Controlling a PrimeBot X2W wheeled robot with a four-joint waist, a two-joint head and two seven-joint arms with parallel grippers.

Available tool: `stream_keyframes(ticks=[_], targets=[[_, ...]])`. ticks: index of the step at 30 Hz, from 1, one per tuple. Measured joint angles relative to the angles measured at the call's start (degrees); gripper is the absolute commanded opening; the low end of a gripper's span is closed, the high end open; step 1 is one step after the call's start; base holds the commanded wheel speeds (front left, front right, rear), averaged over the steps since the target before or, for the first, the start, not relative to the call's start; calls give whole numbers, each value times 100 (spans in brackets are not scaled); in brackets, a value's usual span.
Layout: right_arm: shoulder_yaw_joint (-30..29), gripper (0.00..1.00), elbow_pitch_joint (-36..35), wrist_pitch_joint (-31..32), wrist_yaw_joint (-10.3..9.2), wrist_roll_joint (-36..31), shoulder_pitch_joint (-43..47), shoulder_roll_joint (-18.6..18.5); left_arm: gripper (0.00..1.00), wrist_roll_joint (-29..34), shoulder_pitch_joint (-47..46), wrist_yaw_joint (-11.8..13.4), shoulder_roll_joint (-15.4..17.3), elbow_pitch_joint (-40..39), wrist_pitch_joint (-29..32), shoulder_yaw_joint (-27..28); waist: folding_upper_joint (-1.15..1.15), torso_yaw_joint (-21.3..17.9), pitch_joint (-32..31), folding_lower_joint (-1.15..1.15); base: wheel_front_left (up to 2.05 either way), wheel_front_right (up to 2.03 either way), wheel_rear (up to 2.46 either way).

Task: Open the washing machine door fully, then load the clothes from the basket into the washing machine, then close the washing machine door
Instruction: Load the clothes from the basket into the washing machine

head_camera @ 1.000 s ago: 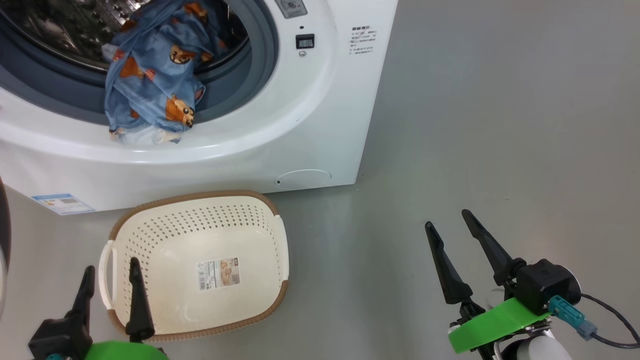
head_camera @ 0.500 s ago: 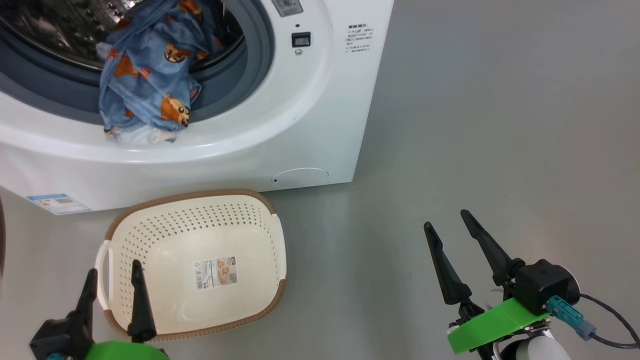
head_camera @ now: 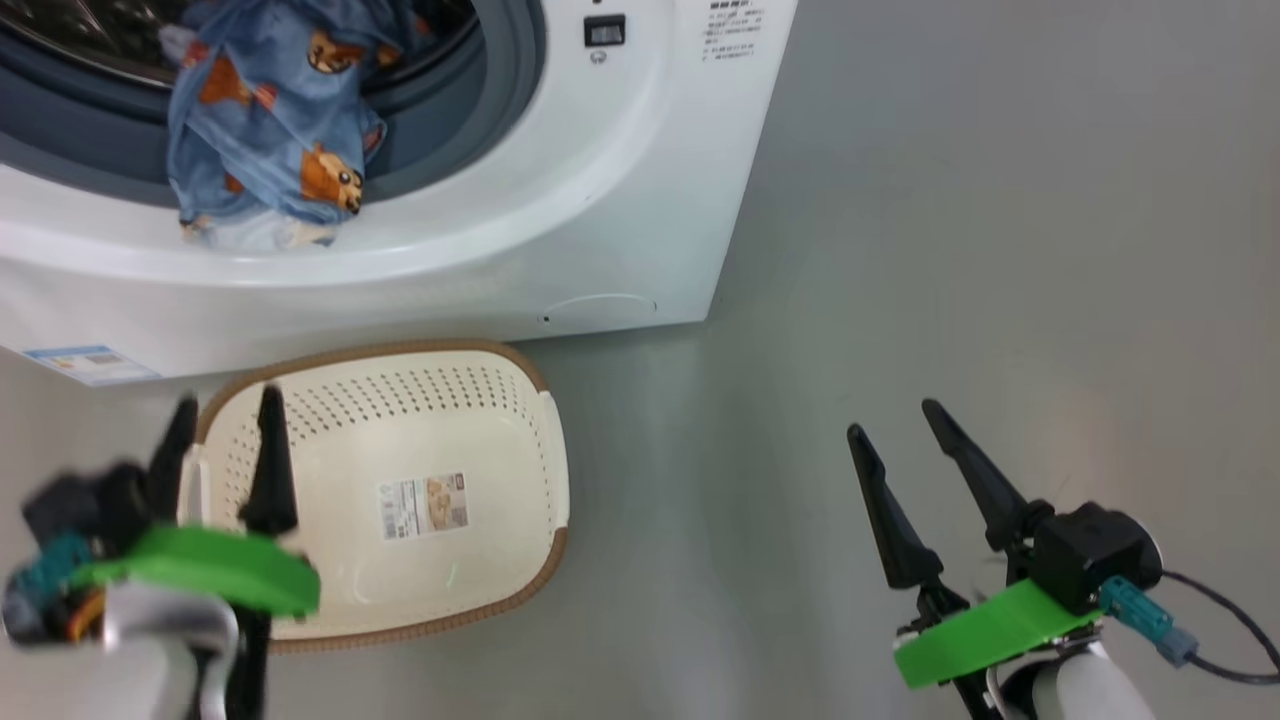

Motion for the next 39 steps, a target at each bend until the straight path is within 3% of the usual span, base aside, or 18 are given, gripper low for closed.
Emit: stream_keyframes(ticks=[6,17,31,39], targets=[[105,100,-25,-37,0,7,-289,-3,100,-163,-1183,-434,43,563,300,-15,0,-66,292,0,0,0,0],[430,100,209,-205,0,332,-727,-12,100,-287,-3189,-921,634,1688,1513,25,0,-534,727,0,0,0,0],[659,100,254,-211,0,865,-902,-10,100,-309,-4447,-1124,1266,2818,2813,-65,0,-1291,1128,0,0,0,0],[808,100,216,-211,0,996,-1058,-7,100,-211,-4713,-1065,1504,3177,3396,-183,0,-1564,1286,0,0,0,0]])
